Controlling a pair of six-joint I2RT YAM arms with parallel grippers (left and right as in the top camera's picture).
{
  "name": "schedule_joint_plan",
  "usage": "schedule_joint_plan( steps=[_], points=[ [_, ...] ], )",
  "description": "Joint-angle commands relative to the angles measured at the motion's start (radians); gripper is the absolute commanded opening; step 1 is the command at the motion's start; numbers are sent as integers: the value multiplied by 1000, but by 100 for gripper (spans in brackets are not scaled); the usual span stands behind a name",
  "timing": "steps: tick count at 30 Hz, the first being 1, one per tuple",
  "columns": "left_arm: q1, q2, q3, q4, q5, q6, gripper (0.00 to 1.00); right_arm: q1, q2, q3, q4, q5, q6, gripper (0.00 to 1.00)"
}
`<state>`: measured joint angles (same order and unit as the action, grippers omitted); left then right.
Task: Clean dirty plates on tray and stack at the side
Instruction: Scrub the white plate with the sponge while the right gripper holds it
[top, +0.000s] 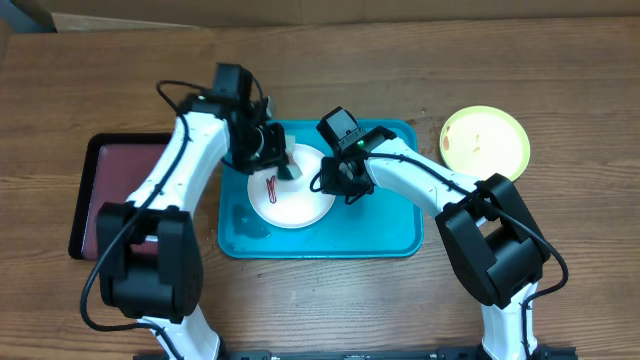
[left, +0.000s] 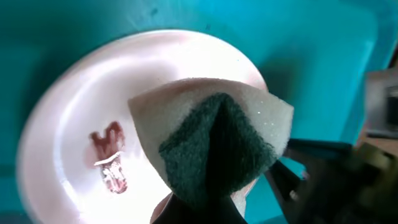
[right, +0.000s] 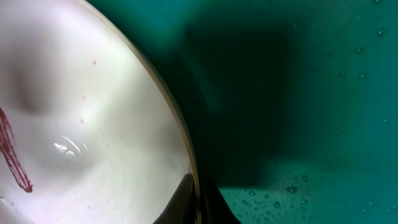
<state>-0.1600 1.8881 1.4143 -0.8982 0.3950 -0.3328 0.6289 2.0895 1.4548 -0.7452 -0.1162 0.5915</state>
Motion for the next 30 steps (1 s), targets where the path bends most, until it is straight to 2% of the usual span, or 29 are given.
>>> schedule_joint_plan(
  steps=[1,7,17,26,30],
  points=[
    [-46,3,-82,66,24,-98,4,5,10,-8,-8,2,-20,4],
    [-78,3,-156,154,0,-129,4,5,10,-8,-12,2,-21,4],
    [-76,5,-284,249,-184,-162,4,5,10,-8,-18,2,-20,4],
    [-73,5,-299,151,-623,-161,4,5,10,-8,-21,3,-21,4],
    [-55,5,-264,74,-687,-162,4,5,10,-8,-20,3,-21,4]
  ],
)
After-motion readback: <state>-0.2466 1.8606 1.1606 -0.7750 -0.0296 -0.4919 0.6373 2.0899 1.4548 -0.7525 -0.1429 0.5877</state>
